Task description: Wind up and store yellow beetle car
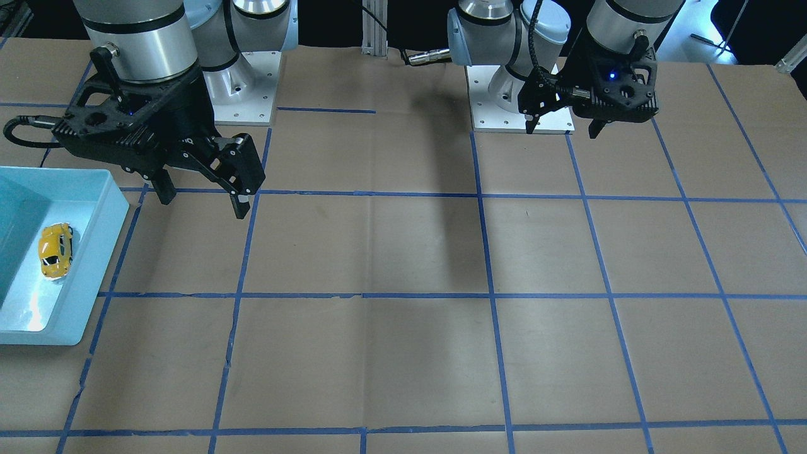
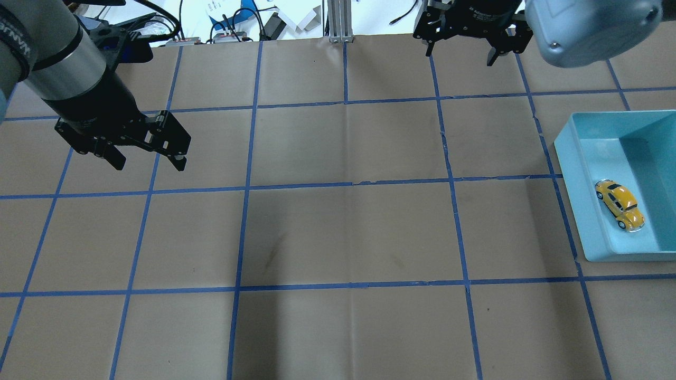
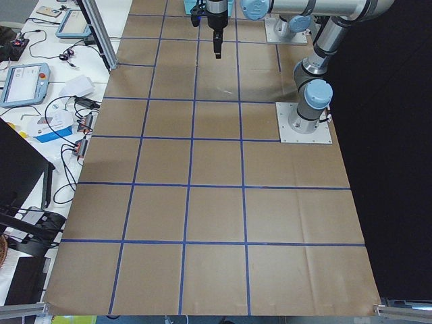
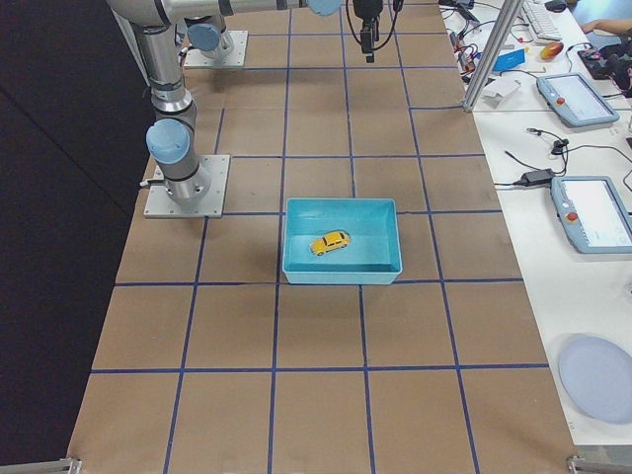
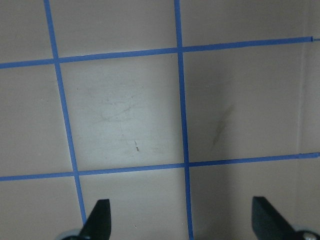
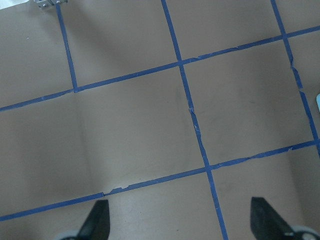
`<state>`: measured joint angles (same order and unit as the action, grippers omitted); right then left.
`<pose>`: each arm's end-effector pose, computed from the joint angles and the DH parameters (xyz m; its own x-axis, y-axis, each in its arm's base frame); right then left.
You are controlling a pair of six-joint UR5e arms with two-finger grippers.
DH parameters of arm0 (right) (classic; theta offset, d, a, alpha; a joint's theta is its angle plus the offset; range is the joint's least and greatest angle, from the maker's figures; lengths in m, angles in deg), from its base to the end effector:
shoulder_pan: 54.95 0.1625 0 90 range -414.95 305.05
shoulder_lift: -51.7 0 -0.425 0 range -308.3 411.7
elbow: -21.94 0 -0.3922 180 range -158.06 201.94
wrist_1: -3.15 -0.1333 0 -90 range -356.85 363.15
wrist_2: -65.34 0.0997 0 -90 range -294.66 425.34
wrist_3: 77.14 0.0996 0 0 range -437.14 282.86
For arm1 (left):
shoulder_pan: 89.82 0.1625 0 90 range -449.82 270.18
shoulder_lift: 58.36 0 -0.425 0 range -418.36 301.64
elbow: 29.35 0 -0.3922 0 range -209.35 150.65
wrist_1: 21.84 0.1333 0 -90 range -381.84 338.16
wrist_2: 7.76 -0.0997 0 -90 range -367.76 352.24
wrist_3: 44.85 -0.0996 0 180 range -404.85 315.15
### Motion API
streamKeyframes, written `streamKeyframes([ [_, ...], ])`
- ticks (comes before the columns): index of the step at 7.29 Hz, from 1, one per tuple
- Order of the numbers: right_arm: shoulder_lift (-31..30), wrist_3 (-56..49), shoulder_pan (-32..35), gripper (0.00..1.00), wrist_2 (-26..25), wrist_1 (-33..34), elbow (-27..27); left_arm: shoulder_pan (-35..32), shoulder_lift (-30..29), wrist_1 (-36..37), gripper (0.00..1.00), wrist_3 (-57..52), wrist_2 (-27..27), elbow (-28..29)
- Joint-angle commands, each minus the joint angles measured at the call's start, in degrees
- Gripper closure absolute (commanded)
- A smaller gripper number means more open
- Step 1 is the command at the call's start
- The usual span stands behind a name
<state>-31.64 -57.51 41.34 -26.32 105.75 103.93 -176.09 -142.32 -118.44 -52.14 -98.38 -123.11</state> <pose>0.1912 -0.5445 0.5213 -0.9723 0.2275 -0.0545 0.2339 0.9431 -0.2365 -0.1034 -0.4468 0.4939 -0.9980 0.0625 -0.0011 0.0623 0.9952 0.0761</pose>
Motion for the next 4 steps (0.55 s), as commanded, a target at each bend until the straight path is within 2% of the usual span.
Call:
streamKeyframes([
  [1,0.4,-0.2,0.0,0.00,0.5,-1.1,-0.4,0.0,0.0,0.0,0.00,0.0,0.0,0.0],
  [2,0.4,-2.1,0.0,0.00,0.8,-5.6,-0.8,0.0,0.0,0.0,0.00,0.0,0.0,0.1],
  [4,0.1,-6.0,0.0,0.00,0.5,-7.2,-0.2,0.0,0.0,-0.1,0.00,0.0,-0.1,0.1],
])
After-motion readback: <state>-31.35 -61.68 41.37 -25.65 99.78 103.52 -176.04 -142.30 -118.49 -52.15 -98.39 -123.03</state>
